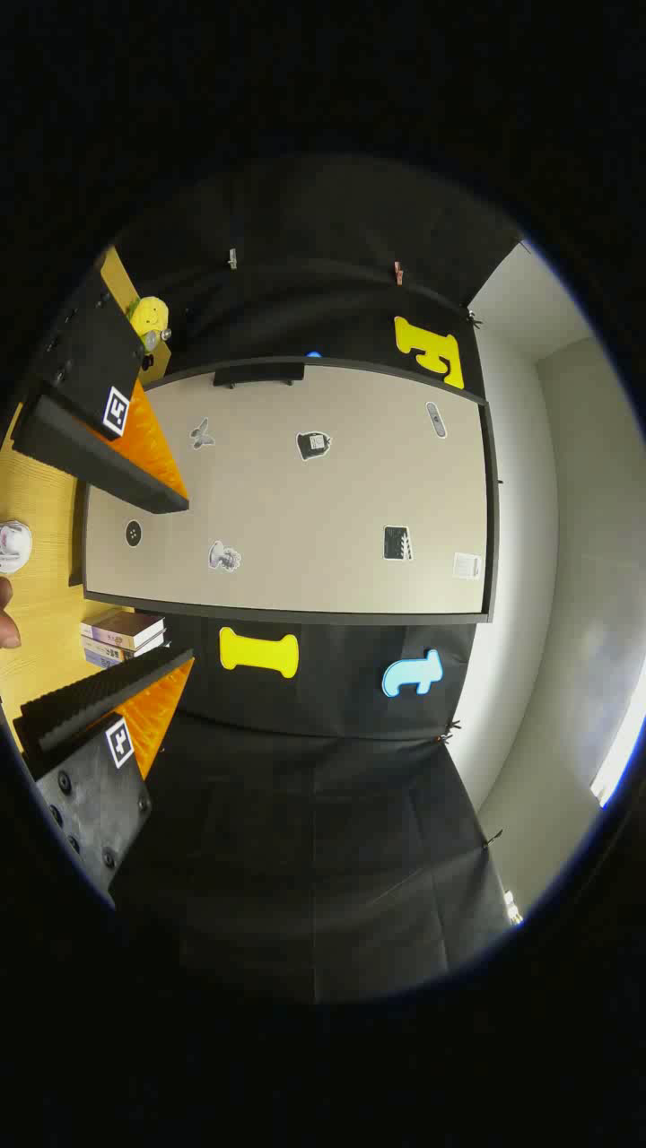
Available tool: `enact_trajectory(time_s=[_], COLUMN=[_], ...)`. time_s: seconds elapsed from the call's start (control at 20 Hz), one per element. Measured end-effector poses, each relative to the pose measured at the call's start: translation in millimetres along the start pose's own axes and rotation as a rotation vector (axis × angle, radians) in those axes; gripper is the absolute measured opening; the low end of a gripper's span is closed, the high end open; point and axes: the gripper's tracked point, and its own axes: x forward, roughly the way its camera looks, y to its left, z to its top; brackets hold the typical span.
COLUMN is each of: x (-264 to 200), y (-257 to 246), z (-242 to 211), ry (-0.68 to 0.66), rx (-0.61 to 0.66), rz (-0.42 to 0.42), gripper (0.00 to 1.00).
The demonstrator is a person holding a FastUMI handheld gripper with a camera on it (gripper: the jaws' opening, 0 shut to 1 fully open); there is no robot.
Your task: Open the shoe cabinet door, grab the shoes and put them into the shoe cabinet, then close the shoe cabinet door.
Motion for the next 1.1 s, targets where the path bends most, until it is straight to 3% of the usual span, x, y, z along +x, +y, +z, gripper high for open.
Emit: enact_trajectory(time_s=[0.8, 1.1], x=[-4, 3], y=[12, 41], z=[6, 11], ry=[-0.021, -0.019], rx=[-0.02, 0.014], rz=[0.007, 0.05], gripper=[0.97, 0.97])
